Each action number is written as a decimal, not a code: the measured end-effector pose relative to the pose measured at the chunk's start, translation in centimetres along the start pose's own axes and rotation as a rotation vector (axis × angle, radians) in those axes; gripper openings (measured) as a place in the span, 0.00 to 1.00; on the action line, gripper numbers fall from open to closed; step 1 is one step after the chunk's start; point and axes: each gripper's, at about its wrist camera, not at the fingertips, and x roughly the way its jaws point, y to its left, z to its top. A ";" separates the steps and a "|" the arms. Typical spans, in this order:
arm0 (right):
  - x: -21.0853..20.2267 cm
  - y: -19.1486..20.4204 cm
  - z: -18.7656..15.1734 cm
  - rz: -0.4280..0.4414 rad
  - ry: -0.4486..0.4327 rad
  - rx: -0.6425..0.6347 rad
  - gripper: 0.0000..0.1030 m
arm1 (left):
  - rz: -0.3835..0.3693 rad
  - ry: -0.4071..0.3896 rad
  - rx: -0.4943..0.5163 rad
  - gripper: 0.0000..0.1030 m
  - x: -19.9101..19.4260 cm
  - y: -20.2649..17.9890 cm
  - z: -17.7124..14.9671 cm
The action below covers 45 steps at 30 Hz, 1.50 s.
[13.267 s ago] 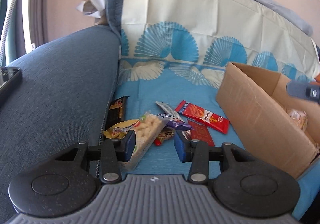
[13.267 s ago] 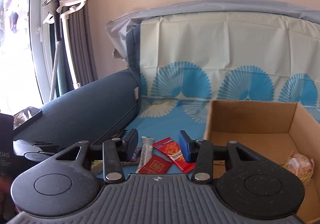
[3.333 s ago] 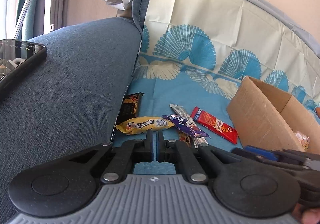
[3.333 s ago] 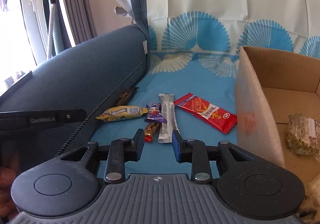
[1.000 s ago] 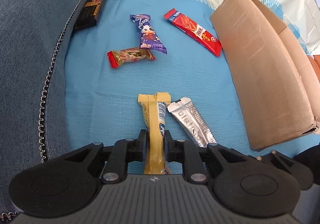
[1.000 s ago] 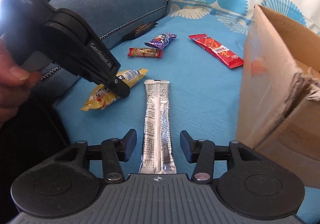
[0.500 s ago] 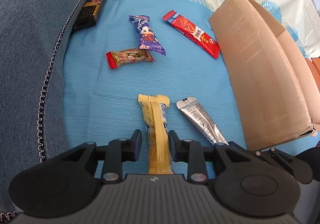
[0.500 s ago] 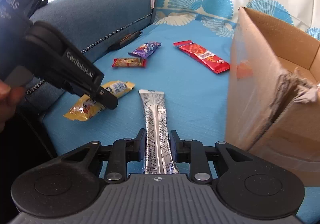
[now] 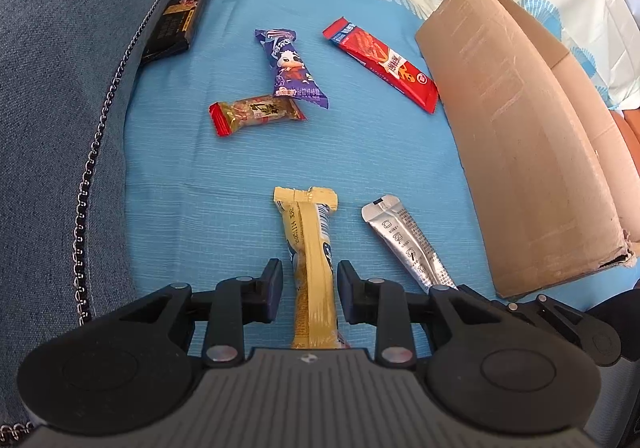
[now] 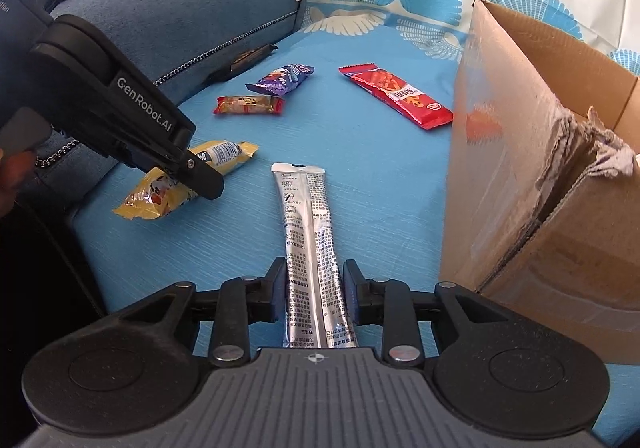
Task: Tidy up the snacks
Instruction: 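Lift the yellow bar with left tool while right lifts the silver pack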
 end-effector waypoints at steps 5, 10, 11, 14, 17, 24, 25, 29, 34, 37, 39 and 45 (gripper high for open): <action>0.0 0.1 -0.1 0.001 -0.004 0.000 0.30 | 0.007 -0.002 0.013 0.32 0.1 -0.1 -0.1; -0.1 0.2 -0.1 -0.003 -0.014 -0.010 0.27 | 0.017 -0.004 0.025 0.30 0.1 -0.3 -0.1; -0.1 0.3 -0.1 -0.003 -0.015 -0.010 0.26 | 0.020 -0.006 0.026 0.28 0.1 -0.3 -0.2; -0.3 0.2 -0.2 -0.003 -0.022 -0.005 0.24 | 0.025 -0.007 0.032 0.13 0.1 -0.3 -0.2; -0.5 0.1 -0.1 -0.003 -0.036 -0.001 0.18 | 0.025 -0.018 0.046 0.13 0.0 -0.5 -0.2; -0.6 0.1 -0.1 0.002 -0.040 -0.010 0.16 | 0.013 -0.025 0.042 0.13 -0.2 -0.5 -0.3; -0.6 0.1 -0.1 0.004 -0.038 -0.011 0.19 | 0.011 -0.023 0.043 0.13 -0.2 -0.5 -0.3; -0.4 0.1 -0.3 0.009 -0.031 -0.005 0.25 | 0.012 -0.020 0.042 0.13 -0.2 -0.5 -0.3; 0.1 -0.2 -0.2 0.001 -0.022 0.011 0.37 | 0.012 -0.019 0.041 0.13 -0.1 -0.5 -0.2; 0.2 -0.3 -0.2 0.013 -0.015 0.021 0.39 | 0.013 -0.018 0.042 0.13 -0.2 -0.4 -0.2; 0.2 -0.3 -0.2 0.016 -0.015 0.014 0.39 | 0.013 -0.018 0.043 0.13 -0.1 -0.4 -0.2; -0.2 0.1 -0.3 0.040 -0.031 -0.011 0.19 | 0.020 -0.030 0.040 0.13 -0.2 -0.5 -0.3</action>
